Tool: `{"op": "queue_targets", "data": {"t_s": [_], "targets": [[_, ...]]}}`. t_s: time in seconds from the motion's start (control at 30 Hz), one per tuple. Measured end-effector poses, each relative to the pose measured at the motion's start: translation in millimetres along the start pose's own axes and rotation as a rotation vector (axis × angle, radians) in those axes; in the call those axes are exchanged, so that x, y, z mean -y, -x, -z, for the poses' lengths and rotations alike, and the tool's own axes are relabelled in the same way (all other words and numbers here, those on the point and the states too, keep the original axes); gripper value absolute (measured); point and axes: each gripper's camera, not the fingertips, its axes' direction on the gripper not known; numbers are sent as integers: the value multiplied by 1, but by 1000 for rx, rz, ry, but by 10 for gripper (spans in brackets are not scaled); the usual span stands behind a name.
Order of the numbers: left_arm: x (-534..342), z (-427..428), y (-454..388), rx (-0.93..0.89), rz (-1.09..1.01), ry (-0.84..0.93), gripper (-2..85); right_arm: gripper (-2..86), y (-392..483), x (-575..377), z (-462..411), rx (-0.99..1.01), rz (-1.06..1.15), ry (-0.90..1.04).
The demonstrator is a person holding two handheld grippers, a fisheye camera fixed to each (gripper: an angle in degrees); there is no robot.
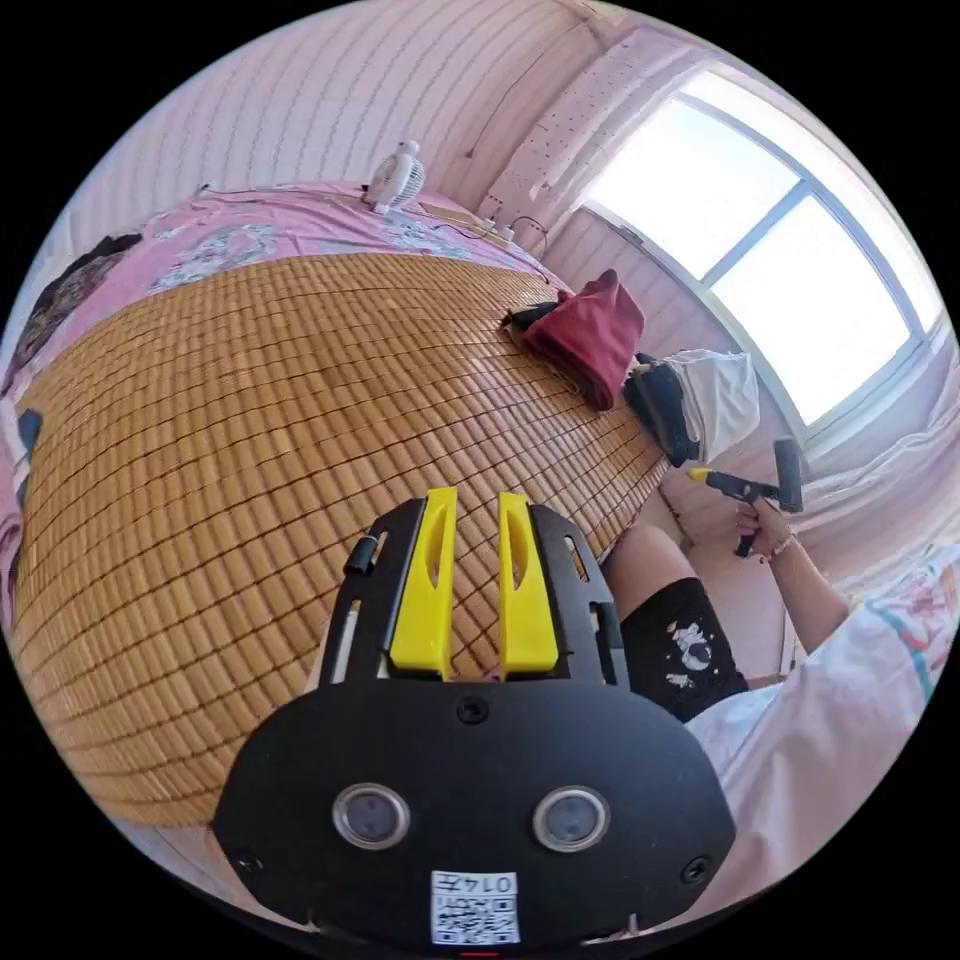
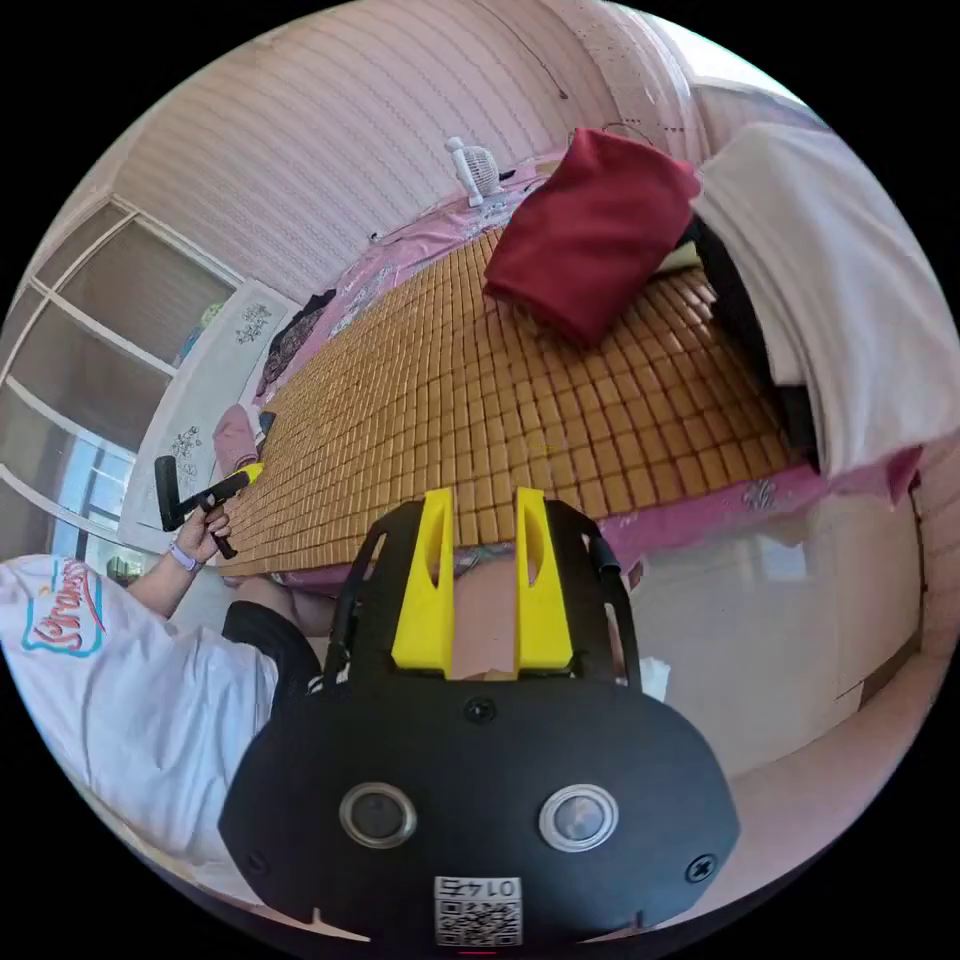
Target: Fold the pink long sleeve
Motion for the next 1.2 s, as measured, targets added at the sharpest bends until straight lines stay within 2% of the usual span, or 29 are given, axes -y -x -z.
{"op": "queue_targets", "data": {"t_s": [0.07, 0.2, 0.37, 0.57, 0.77, 0.97, 1.1, 1.2], "targets": [[-43, 40, 10, 94, 59, -58, 59, 79, 28, -49, -19, 9, 5, 52], [-126, 116, 41, 256, 268, -239, 52, 76, 91, -69, -43, -98, 141, 63], [-196, 168, 74, 381, 445, -388, 53, 75, 214, -22, -91, 16, 448, 108], [-247, 190, 137, 485, 620, -437, 62, 78, 397, 36, -178, 118, 880, 204], [-246, 200, 231, 526, 719, -524, 78, 106, 556, 81, -300, 28, 1160, 243], [-211, 202, 357, 492, 793, -536, 67, 135, 685, 118, -447, 77, 1222, 304], [-180, 195, 430, 551, 829, -495, 107, 136, 760, 130, -519, 132, 1199, 267], [-163, 187, 466, 583, 842, -439, 104, 129, 810, 134, -567, 154, 1138, 228]]}}
